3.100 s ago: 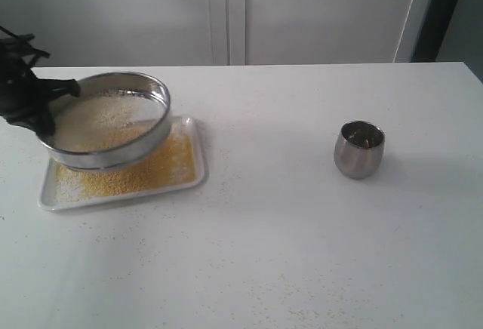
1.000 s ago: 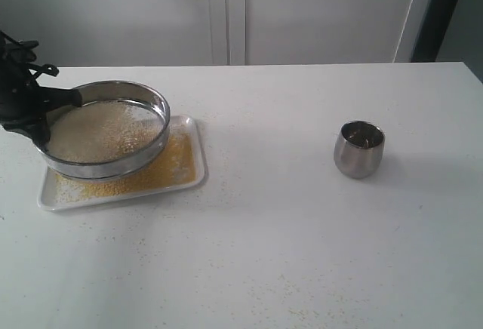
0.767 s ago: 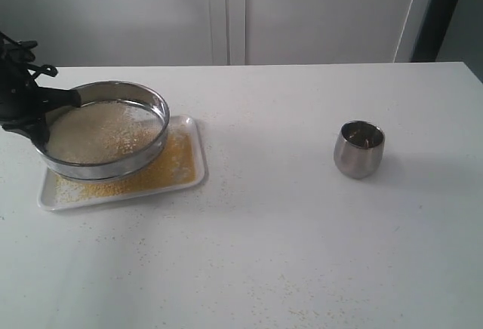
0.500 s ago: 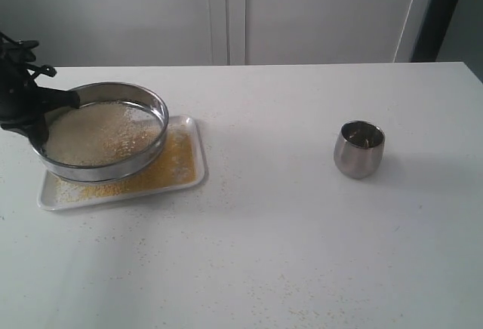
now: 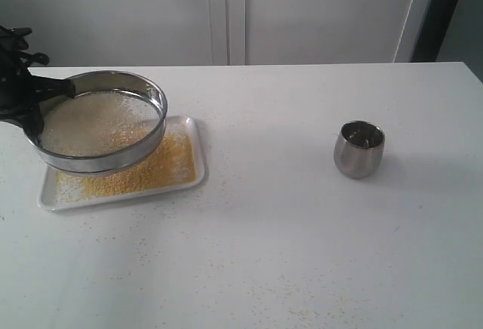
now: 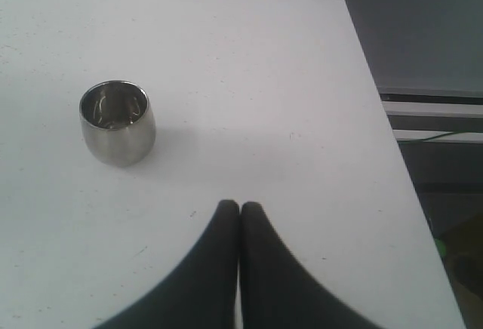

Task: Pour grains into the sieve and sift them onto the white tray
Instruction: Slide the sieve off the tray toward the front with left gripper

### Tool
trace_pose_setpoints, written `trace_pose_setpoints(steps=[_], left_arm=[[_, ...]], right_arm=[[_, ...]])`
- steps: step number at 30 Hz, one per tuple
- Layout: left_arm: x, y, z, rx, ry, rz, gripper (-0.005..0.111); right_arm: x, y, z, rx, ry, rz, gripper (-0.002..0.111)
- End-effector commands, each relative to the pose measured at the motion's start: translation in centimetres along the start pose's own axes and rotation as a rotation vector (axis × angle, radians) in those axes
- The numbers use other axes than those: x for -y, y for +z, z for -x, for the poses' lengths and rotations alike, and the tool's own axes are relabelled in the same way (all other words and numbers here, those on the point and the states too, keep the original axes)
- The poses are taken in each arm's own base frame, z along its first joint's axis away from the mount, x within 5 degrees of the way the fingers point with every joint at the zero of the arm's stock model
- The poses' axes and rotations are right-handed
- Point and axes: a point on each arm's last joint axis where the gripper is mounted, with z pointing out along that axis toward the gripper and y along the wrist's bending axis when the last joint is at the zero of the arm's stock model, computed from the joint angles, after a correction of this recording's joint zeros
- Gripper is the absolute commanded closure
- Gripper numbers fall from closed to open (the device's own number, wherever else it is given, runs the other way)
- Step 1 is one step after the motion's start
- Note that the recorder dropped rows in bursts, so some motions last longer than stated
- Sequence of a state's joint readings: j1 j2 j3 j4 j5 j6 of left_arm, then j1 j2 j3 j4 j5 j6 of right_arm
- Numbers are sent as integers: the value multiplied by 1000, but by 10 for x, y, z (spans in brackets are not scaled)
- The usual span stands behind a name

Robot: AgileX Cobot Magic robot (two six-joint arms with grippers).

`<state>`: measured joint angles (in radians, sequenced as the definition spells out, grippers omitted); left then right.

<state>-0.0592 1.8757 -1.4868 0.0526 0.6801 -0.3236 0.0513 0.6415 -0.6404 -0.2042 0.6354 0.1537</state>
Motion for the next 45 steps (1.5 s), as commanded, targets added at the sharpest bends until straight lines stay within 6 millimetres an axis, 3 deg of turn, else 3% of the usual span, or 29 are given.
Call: trace_pose_setpoints(steps=[1,10,20,28,45], left_arm=[[2,-24,-3,1,-20,-14,107],[-1,-49,-23,-19,-13,-11,107],[-2,-78,-76,-36,19,-88,107],[43,-70,-109,-94,201,-143,107],[96,-52,-141,-28,368,-226,107]], right_arm=[[0,0,0,5,5,-2,108],[0,0,0,5,5,-2,108],[0,0,0,5,5,-2,108],[0,0,0,7,5,-2,108],[0,0,0,7,5,-2,108]])
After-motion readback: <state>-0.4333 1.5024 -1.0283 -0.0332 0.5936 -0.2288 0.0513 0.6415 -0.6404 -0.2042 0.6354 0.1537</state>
